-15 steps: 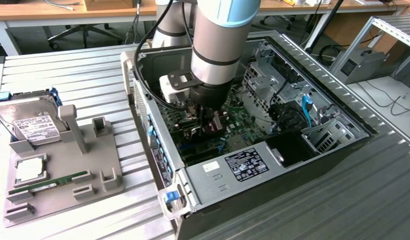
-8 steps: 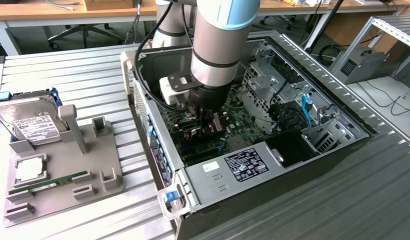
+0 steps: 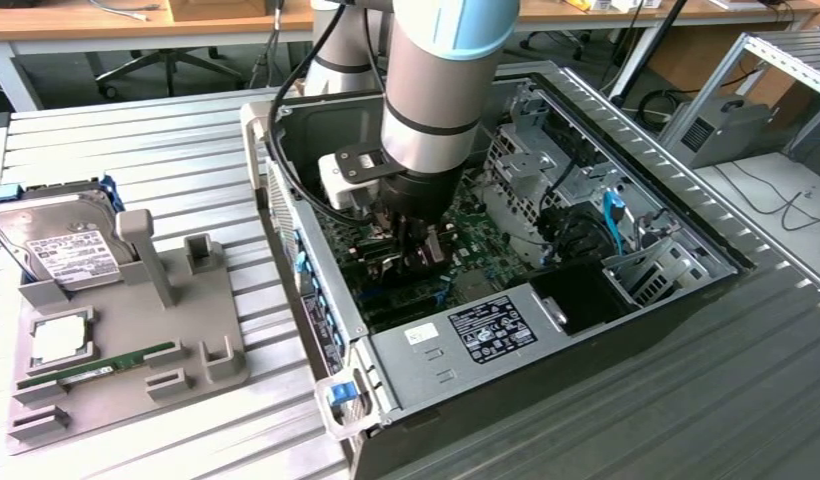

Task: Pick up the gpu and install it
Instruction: 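Insert the gpu into the slot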

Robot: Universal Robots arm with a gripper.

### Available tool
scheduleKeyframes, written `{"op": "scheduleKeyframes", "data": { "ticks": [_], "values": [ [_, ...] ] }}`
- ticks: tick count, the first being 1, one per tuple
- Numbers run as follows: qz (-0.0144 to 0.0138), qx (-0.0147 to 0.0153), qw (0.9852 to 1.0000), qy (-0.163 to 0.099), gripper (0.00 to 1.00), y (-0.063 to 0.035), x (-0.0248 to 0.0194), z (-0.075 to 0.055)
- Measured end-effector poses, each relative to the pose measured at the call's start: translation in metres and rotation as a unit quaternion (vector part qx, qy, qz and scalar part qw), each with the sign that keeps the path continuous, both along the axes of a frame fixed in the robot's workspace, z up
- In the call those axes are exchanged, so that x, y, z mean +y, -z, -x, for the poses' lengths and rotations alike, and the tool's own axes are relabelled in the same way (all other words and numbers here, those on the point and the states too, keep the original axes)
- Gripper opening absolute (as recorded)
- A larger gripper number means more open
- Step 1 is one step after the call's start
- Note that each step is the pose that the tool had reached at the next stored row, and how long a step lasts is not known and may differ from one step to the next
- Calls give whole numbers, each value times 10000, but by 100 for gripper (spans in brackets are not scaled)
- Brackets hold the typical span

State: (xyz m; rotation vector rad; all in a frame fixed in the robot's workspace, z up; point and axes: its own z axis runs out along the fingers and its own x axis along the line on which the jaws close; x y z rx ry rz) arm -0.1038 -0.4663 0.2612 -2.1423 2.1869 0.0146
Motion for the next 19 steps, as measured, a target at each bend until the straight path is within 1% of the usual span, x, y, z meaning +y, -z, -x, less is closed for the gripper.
{"op": "scheduleKeyframes", "data": {
  "ticks": [3, 4, 6, 7, 9, 11, 15, 17, 19],
  "values": [
    [-2, 1, 10000, 0, 26, 1, 1, 1],
    [-8, -1, 10000, 2, 27, 5, 2, 2],
    [-3, -2, 10000, 1, 27, 3, 1, 1],
    [-1, -1, 10000, 0, 33, 1, 0, 0],
    [1, 1, 10000, 0, 33, -13, 0, 0],
    [-1, 0, 10000, 0, 33, -60, 0, 0],
    [0, 0, 10000, 0, 33, -206, 1, 0],
    [-1, 0, 10000, 2, 33, -333, 2, -1],
    [2, 0, 10000, 5, 33, -402, 5, -2]
  ]
}}
